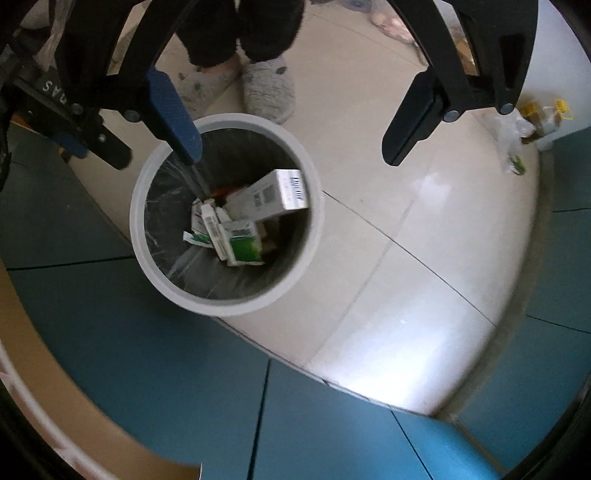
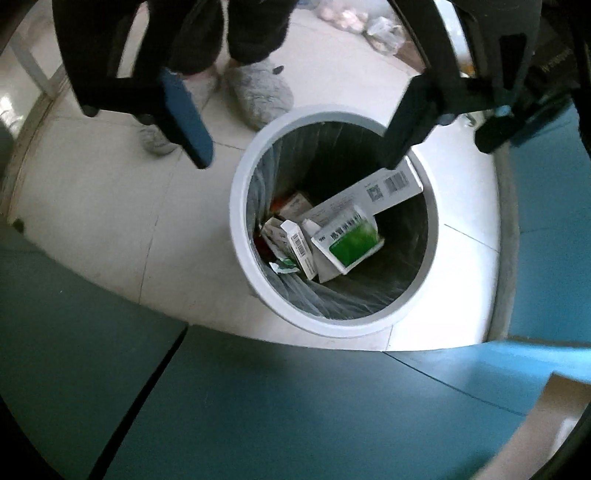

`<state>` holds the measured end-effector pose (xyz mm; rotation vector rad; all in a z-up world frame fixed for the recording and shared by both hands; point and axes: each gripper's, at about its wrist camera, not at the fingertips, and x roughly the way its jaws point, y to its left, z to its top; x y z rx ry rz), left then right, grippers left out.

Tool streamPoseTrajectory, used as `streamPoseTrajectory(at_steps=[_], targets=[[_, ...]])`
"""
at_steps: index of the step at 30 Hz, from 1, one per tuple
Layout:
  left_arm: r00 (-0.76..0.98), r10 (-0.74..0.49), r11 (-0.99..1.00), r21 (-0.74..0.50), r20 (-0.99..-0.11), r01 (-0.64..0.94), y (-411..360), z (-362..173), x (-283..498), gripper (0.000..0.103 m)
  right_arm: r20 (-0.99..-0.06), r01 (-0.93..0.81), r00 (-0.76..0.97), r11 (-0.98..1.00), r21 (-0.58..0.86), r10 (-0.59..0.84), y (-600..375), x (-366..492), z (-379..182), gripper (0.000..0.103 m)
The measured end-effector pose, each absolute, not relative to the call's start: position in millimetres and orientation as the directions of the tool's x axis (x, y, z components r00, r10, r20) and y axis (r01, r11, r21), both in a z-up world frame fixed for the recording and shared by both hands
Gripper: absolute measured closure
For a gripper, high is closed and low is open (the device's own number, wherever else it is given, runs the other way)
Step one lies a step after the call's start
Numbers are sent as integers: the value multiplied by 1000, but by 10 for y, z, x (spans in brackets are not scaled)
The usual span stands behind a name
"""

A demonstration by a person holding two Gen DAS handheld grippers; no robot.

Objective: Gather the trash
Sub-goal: 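Raise both tools back toward the counter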

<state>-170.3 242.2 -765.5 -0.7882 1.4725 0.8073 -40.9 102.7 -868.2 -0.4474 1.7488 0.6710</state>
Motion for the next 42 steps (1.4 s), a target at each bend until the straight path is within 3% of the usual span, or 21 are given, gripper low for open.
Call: streamPoseTrajectory(at_steps=[5,11,29,42], targets=[[-69,32,519,76,-997,-851,2341,-7262,-1799,3,-982,-689,-189,712,140,10,985,-473,-8209,0],[-87,62,529,106,-994,-842,2147,-6511,-1892,3,-993,-742,-116,663,95,12,889,-503,-7400,0],[40,170,550,61,-985,-833,1612,-3730,-1961,3,-986,-756,-66,638,150,154,501,-517,-4261,0],[150,230,589,15,-962,-808,1312,-2744,-1983,3,-972,-786,-19,597,158,232,187,-528,-2758,0]])
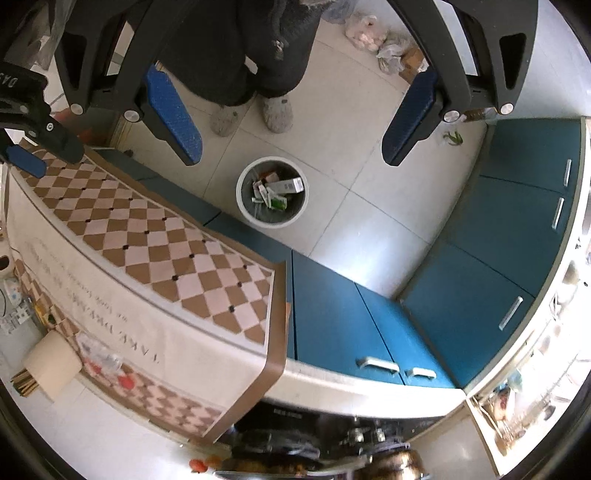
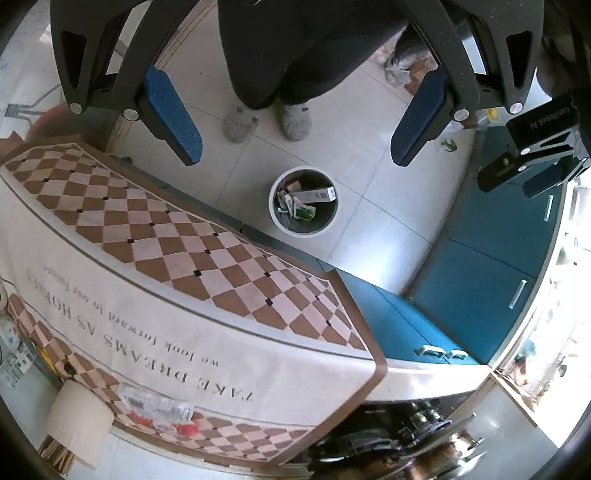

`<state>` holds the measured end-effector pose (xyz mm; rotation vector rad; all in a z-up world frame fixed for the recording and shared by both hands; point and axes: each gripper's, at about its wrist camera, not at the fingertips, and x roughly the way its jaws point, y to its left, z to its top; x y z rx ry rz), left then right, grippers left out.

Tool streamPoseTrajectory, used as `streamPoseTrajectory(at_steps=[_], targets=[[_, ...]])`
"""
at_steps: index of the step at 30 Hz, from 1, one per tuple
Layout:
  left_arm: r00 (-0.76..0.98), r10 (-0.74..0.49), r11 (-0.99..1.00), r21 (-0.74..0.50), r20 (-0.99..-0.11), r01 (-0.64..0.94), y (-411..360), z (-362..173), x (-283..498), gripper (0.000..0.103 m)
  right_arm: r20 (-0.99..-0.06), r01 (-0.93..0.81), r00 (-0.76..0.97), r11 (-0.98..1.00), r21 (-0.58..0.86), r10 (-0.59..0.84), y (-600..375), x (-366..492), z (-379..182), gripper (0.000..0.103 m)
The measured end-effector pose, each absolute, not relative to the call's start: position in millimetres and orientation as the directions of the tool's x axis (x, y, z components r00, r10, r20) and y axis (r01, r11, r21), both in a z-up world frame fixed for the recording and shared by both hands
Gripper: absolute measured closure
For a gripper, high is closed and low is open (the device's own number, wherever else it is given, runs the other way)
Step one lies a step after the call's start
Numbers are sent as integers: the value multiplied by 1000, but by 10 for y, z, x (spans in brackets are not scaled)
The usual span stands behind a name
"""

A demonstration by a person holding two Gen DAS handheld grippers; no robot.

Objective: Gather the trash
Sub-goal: 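Raise both tools back toward the counter, then grasp the red-white sugar bag with the left tool while the right grasps the dark lump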

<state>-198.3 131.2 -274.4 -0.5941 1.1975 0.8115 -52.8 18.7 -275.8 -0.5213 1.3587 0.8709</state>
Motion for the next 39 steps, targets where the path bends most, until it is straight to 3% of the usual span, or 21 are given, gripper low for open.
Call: streamPoseTrajectory(at_steps=[8,17,22,27,32,35,37,39], targets=[[223,333,634,42,-916,-772,1507,-2309,-1305,3,-938,-688,-67,665,291,341,42,-49,-2548,0],[299,331,682,7,-895,-731,1940,-2140,471,0,-905,-461,74,819,342,419,-147,1732,-2457,0],[290,244,693,-43,-926,-720,2158,-2428,1633,0,-905,-315,163,890,328,392,-274,3072,-2644,0],[229,130,710,-71,-965,-701,2385,-3054,2609,1,-916,-203,195,928,312,350,-334,4235,-3040,0],[176,-17,711,-135,-984,-690,2476,-3673,3246,1,-928,-159,189,942,294,321,-339,4926,-3425,9],[159,-64,713,-157,-985,-683,2458,-3885,3447,6,-937,-147,177,950,277,301,-293,5182,-3651,12],[153,-77,712,-162,-985,-684,2434,-3971,3530,26,-941,-147,177,953,263,287,-260,5318,-3770,13],[147,-40,720,-131,-988,-682,2396,-3985,3580,33,-944,-155,179,955,251,277,-208,5414,-3885,17]])
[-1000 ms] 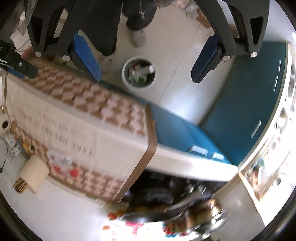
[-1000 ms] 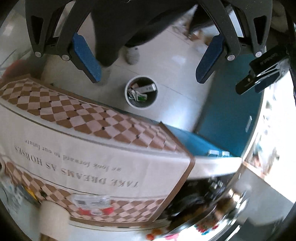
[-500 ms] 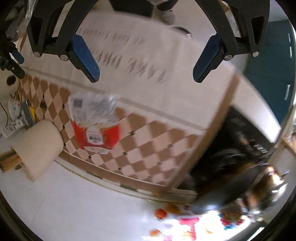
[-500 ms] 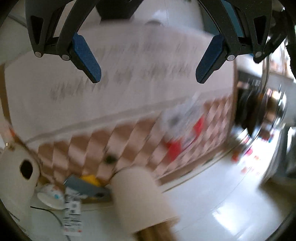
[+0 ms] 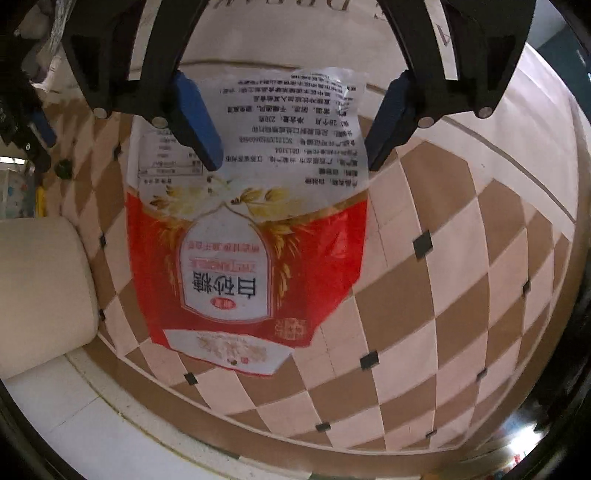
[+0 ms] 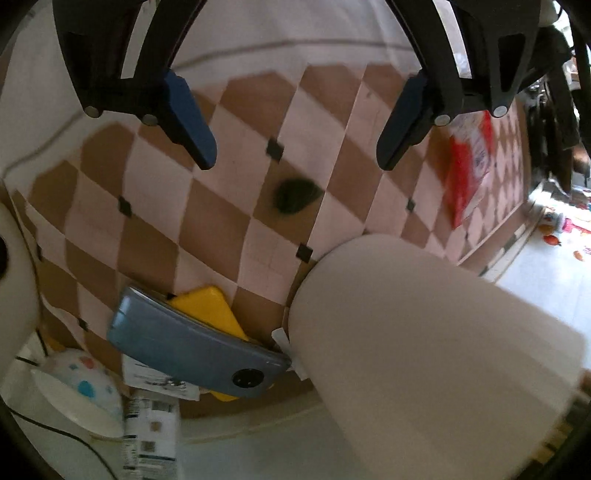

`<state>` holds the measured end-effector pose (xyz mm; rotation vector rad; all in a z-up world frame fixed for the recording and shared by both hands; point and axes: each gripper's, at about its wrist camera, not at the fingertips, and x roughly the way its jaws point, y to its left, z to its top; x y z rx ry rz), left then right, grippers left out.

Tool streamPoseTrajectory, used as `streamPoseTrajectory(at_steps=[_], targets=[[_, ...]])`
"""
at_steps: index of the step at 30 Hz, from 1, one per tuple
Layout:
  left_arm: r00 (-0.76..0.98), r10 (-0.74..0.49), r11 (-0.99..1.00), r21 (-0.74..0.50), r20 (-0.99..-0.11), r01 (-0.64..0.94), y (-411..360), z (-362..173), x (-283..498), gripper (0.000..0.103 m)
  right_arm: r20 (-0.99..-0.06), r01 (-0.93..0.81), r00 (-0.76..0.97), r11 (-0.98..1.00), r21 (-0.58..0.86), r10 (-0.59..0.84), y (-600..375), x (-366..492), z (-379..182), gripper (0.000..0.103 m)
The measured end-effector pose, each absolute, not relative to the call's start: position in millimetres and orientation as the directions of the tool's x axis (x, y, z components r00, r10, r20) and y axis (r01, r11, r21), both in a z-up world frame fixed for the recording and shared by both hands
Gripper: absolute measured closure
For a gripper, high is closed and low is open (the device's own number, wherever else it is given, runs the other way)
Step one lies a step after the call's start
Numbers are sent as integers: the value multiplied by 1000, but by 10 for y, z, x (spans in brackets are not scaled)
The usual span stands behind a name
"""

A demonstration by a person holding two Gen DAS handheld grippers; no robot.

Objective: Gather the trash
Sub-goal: 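Grasp the red-white sugar bag with the left tool while the right grasps the dark lump, then carry the sugar bag and lump down into the trash bin and open both tools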

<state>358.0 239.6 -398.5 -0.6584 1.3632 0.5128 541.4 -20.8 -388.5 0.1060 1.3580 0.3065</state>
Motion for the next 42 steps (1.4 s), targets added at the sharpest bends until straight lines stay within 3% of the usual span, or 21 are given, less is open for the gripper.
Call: streamPoseTrajectory(at_steps=[2,3,4,5,6,7,23,31,42], targets=[[130,5,730,-85,-992,-678,2361,-3980,3610,48,-946,-168,181,957,238,268,-128,5474,-3975,28],[122,33,728,-60,-992,-683,2357,-3968,3610,63,-947,-177,186,957,231,263,-79,5509,-4030,31],[118,42,727,-50,-992,-685,2365,-3965,3610,85,-949,-188,191,959,215,250,-41,5501,-4058,44],[111,52,726,-39,-992,-686,2372,-3963,3605,92,-953,-204,195,960,191,231,12,5508,-4107,62],[114,52,723,-41,-992,-690,2382,-3953,3588,95,-953,-217,223,964,155,203,49,5498,-4113,70],[117,50,721,-46,-992,-691,2387,-3947,3579,96,-950,-236,242,961,142,199,82,5482,-4105,74],[279,164,724,-77,-946,-685,2493,-3049,3223,103,-883,-371,137,850,374,448,539,4881,-3781,75],[345,259,726,-53,-902,-685,2570,-2583,3079,103,-869,-417,139,824,384,475,607,4700,-3541,76],[408,359,715,-33,-839,-698,2498,-1971,2195,103,-845,-500,184,788,360,502,571,4124,-2896,76]])
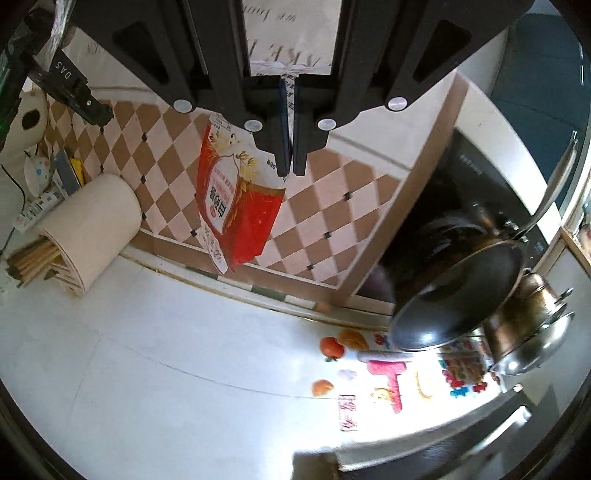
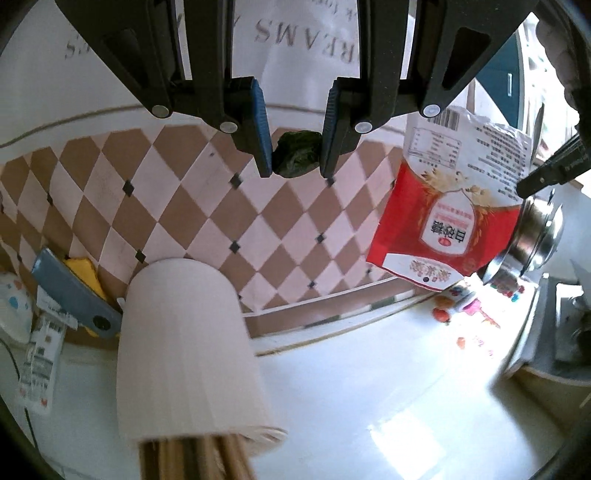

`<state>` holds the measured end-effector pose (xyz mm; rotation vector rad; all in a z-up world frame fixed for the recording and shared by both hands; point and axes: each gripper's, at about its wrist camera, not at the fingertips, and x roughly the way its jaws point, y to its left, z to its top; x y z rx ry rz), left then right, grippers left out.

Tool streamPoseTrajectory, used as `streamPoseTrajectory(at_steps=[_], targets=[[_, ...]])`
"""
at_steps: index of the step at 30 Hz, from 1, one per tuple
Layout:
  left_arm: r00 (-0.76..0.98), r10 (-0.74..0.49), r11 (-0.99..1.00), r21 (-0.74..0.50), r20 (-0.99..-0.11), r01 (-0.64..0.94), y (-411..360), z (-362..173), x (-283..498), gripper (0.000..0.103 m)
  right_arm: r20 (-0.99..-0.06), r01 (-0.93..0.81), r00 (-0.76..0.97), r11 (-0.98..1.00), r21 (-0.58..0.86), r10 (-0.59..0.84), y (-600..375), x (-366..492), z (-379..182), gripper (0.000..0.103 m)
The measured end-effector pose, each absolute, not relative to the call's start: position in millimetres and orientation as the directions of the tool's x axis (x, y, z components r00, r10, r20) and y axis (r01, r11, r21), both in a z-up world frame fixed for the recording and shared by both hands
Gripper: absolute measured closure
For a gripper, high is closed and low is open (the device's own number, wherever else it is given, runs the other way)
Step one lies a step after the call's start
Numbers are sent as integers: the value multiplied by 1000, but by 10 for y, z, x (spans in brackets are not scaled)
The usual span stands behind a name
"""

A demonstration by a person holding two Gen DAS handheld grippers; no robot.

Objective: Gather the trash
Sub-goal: 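Carry the sugar bag and lump down into the trash bin and open both tools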

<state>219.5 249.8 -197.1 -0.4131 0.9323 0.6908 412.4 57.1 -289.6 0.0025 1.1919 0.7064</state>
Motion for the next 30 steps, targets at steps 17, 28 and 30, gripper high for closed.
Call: streamPoseTrajectory(at_steps=[17,28,30], targets=[[425,304,751,-60,-853,-658,2102,-2038,-236,103,-840,-536,226,783,316,494,176,1650,-2380,76],[233,222,640,-39,-947,-767,2272,-3181,-1363,103,-912,-600,40,740,304,407,345,298,-3212,76],[196,197,618,-34,-961,-785,2308,-3518,-1453,103,-924,-616,8,730,296,382,409,179,-3480,76]])
